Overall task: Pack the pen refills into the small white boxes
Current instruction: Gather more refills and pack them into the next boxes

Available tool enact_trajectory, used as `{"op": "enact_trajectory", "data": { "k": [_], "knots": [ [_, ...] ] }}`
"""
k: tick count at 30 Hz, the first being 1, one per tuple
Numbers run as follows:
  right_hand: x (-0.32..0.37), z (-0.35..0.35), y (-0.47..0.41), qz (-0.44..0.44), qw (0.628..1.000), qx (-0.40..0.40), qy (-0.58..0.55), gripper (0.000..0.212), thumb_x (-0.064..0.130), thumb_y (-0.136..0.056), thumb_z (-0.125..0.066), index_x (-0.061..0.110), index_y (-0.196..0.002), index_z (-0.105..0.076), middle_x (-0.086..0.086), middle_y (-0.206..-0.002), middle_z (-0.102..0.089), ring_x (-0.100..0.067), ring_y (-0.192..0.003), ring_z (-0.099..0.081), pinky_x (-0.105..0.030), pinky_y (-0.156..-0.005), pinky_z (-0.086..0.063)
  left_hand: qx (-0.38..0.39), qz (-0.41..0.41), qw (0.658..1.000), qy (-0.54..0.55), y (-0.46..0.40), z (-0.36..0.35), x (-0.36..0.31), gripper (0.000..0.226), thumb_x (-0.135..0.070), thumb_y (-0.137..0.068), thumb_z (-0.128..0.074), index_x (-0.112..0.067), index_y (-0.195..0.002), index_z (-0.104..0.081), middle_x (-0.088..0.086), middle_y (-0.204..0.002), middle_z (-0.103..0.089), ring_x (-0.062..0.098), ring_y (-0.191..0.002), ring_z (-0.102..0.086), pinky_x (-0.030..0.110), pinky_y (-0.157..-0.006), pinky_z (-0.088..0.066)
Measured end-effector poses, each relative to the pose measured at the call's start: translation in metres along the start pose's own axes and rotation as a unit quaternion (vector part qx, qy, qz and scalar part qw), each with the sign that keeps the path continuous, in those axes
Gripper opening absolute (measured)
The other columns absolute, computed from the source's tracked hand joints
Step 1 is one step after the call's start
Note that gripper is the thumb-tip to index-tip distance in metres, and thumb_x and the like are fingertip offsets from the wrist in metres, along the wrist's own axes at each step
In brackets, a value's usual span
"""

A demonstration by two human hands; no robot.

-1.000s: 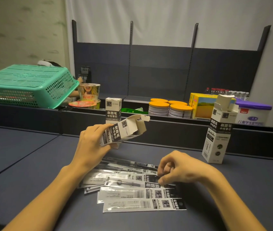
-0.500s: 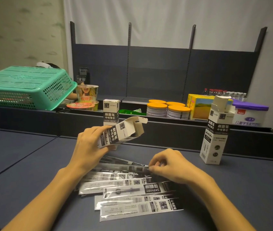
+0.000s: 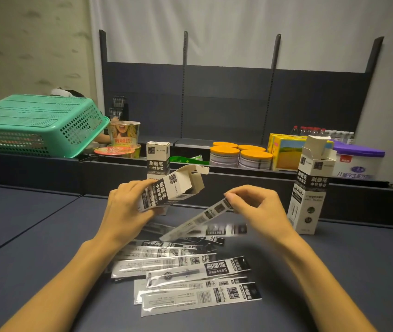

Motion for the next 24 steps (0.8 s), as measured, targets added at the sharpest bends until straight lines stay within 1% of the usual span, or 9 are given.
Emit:
{"op": "enact_trajectory", "data": {
  "k": [3,5,7,8,13,17,18,21,24],
  "knots": [
    [0.002,0.000,-0.001,-0.003,1.000,-0.021,-0.010,0.009,0.016,-0.090,-0.066,0.022,-0.086,-0.072,0.003,-0.081,-0.073,-0.011,-0.078,-0.069,-0.024,-0.070,-0.055,-0.001,0.002,1.000,0.001,0.000,0.000,-0.001,0.067,-0.015,-0.065,-0.086,-0.014,-0.126,-0.058,0.006,-0.112,-0.064,0.026,-0.099,-0.057,0.053,-0.081,-0.047],
    [0.004,0.000,-0.002,-0.015,0.999,-0.037,-0.028,0.010,0.015,-0.094,-0.059,0.020,-0.087,-0.065,-0.003,-0.080,-0.071,-0.013,-0.067,-0.068,-0.023,-0.057,-0.053,-0.002,0.002,1.000,0.002,0.000,0.001,-0.001,0.067,-0.012,-0.065,-0.085,-0.014,-0.126,-0.057,0.006,-0.112,-0.064,0.026,-0.099,-0.057,0.054,-0.081,-0.047],
    [0.008,0.000,0.000,-0.051,0.991,-0.039,-0.114,0.011,0.014,-0.099,-0.049,0.012,-0.090,-0.054,-0.013,-0.077,-0.068,-0.020,-0.054,-0.067,-0.022,-0.042,-0.048,-0.001,0.004,1.000,0.003,0.000,0.000,0.000,0.068,-0.009,-0.065,-0.084,-0.014,-0.126,-0.057,0.007,-0.113,-0.064,0.025,-0.099,-0.056,0.055,-0.081,-0.047],
    [0.012,0.000,0.001,-0.071,0.983,-0.037,-0.165,0.011,0.014,-0.101,-0.046,0.008,-0.092,-0.051,-0.016,-0.075,-0.067,-0.024,-0.053,-0.068,-0.024,-0.040,-0.050,0.000,0.004,1.000,0.001,0.000,0.000,0.001,0.069,-0.008,-0.064,-0.084,-0.016,-0.127,-0.056,0.006,-0.113,-0.064,0.025,-0.100,-0.056,0.055,-0.081,-0.047],
    [0.024,0.005,0.003,-0.129,0.946,-0.051,-0.294,0.012,0.016,-0.095,-0.054,0.005,-0.101,-0.052,-0.025,-0.088,-0.071,-0.035,-0.077,-0.073,-0.033,-0.064,-0.061,-0.014,0.015,1.000,-0.006,0.000,0.001,0.003,0.069,-0.008,-0.064,-0.085,-0.014,-0.126,-0.056,0.008,-0.112,-0.064,0.025,-0.099,-0.056,0.054,-0.081,-0.048],
    [0.030,0.015,0.003,-0.127,0.919,-0.058,-0.368,0.042,0.006,-0.077,-0.069,0.010,-0.115,-0.053,-0.021,-0.096,-0.072,-0.034,-0.087,-0.072,-0.035,-0.077,-0.060,-0.029,0.026,0.999,-0.019,0.000,0.000,0.006,0.069,-0.016,-0.064,-0.087,-0.015,-0.126,-0.056,0.005,-0.112,-0.065,0.023,-0.098,-0.056,0.051,-0.080,-0.048],
    [0.031,0.017,0.004,-0.113,0.926,-0.066,-0.355,0.041,0.002,-0.077,-0.070,0.009,-0.114,-0.055,-0.019,-0.094,-0.072,-0.032,-0.086,-0.072,-0.033,-0.076,-0.060,-0.032,0.028,0.999,-0.020,0.001,0.000,0.006,0.069,-0.017,-0.064,-0.087,-0.015,-0.126,-0.056,0.005,-0.112,-0.065,0.023,-0.097,-0.056,0.050,-0.080,-0.048],
    [0.033,0.021,0.006,-0.065,0.945,-0.104,-0.304,0.017,0.002,-0.082,-0.068,0.000,-0.098,-0.065,-0.014,-0.082,-0.074,-0.024,-0.074,-0.072,-0.027,-0.066,-0.060,-0.038,0.029,0.999,-0.021,0.000,0.000,0.006,0.069,-0.016,-0.064,-0.087,-0.015,-0.126,-0.056,0.006,-0.112,-0.065,0.024,-0.097,-0.056,0.051,-0.081,-0.048],
    [0.032,0.025,0.005,-0.038,0.939,-0.144,-0.310,0.010,0.006,-0.083,-0.067,0.001,-0.091,-0.065,-0.008,-0.072,-0.071,-0.019,-0.062,-0.069,-0.026,-0.057,-0.058,-0.036,0.025,0.999,-0.016,0.000,0.000,0.005,0.069,-0.015,-0.064,-0.087,-0.016,-0.126,-0.056,0.005,-0.112,-0.065,0.023,-0.097,-0.056,0.051,-0.080,-0.048]
  ]
}}
Point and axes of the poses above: each hand's wrist, its own y-axis away from the middle knuckle, its own z-axis out of the back of the hand, x = y × z, the point moved 1 cm from there along -y, towards the middle knuckle
